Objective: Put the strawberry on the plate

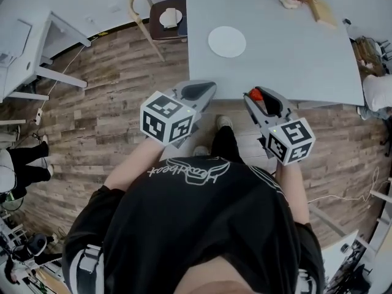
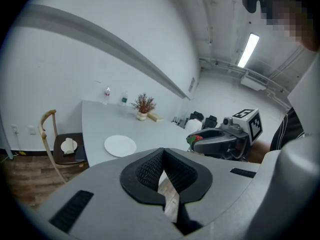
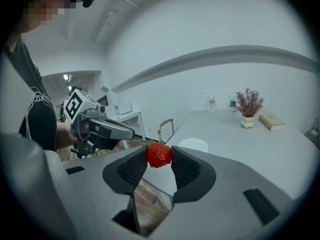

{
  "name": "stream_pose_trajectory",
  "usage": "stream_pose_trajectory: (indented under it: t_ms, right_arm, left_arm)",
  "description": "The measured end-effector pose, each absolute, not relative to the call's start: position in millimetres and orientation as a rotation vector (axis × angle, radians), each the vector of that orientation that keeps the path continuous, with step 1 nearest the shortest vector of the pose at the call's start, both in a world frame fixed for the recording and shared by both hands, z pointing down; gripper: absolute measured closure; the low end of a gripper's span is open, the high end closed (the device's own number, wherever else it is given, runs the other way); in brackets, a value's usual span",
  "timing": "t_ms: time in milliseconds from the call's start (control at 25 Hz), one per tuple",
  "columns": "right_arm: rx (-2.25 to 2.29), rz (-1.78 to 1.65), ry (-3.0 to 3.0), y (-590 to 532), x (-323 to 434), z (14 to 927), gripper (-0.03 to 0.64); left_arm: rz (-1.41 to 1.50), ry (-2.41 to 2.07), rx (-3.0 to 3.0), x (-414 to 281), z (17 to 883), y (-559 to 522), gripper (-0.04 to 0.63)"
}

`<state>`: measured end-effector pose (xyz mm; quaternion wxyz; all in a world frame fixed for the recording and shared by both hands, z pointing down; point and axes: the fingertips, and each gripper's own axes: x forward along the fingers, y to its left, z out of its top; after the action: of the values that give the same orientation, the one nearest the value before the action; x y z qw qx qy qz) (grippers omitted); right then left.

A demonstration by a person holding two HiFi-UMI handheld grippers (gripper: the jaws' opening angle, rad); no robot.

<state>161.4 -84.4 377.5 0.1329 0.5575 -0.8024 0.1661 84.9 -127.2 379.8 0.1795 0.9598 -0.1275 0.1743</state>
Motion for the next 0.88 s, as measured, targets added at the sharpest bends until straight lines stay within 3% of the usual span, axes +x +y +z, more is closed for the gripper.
stream_pose_trajectory:
  t_ms: [880]
  right_arm:
    - [1.372,0.486,-2.381,-238.9,214.4,403.1,0.485]
  left_arm:
    - [0.521,-0.554,2.576,130.2,409.2,-239.7,0.588]
